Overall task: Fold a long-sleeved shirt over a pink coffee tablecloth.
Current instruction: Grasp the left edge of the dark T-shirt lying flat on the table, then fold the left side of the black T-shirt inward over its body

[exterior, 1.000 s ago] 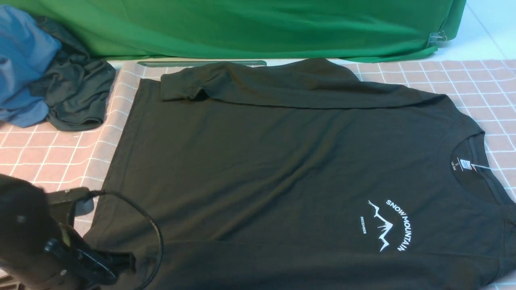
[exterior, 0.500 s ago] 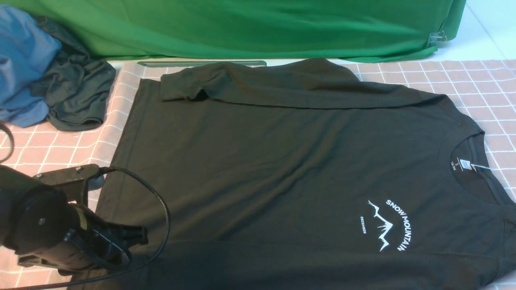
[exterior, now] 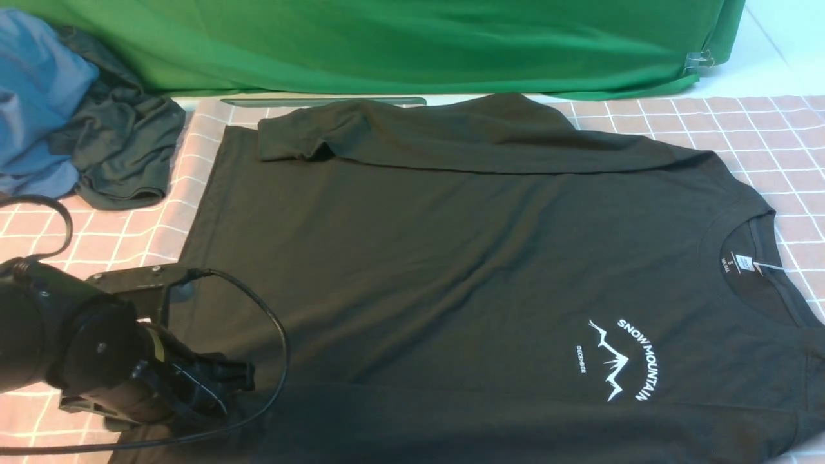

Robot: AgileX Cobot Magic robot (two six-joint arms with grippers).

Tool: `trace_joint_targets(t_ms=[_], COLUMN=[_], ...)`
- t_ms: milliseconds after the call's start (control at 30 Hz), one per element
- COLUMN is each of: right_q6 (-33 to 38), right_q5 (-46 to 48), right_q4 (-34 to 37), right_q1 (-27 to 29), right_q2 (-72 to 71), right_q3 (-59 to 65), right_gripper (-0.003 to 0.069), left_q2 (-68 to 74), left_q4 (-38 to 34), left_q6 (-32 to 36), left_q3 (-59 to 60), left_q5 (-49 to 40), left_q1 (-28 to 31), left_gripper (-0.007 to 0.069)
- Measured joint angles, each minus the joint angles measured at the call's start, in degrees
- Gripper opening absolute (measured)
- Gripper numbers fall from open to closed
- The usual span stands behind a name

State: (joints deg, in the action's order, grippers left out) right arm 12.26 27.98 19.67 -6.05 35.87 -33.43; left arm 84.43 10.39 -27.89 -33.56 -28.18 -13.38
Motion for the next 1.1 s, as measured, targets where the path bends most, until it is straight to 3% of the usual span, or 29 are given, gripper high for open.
trace_joint_targets(t_ms=[133, 233, 400, 567, 800, 1100], right_q6=[0.0, 0.0, 0.0, 0.0, 0.0, 0.0], right_q5=[0.0, 0.0, -0.2, -0.2, -2.1, -3.2], right_q4=[0.0, 0.0, 0.0, 0.0, 0.0, 0.0], right_q1=[0.0, 0.0, 0.0, 0.0, 0.0, 0.0], right_q2=[0.0, 0.0, 0.0, 0.0, 0.0, 0.0], right_q3=[0.0, 0.0, 0.0, 0.0, 0.0, 0.0], right_gripper=[0.0039, 0.0039, 0.0039, 0.0039, 0.004, 0.0043], left_q2=[0.7, 1.1, 1.4, -1.6, -5.2, 2.3], left_q4=[-2.1, -2.4, -2.9, -3.8, -3.1, -1.5], left_q6=[1.3, 2.4, 4.3, 5.8, 6.0, 6.0], left_q3=[-2.1, -3.6, -8.2, -14.4, -26.3, -37.8], left_q5=[-3.2, -6.6, -16.3, -20.3, -21.1, -20.0], left_q1=[-0.3, -0.3, -0.3, -0.3, -0.3, -0.3], left_gripper=[0.0099, 0.0048, 0.0047, 0.0047, 0.0047, 0.0047])
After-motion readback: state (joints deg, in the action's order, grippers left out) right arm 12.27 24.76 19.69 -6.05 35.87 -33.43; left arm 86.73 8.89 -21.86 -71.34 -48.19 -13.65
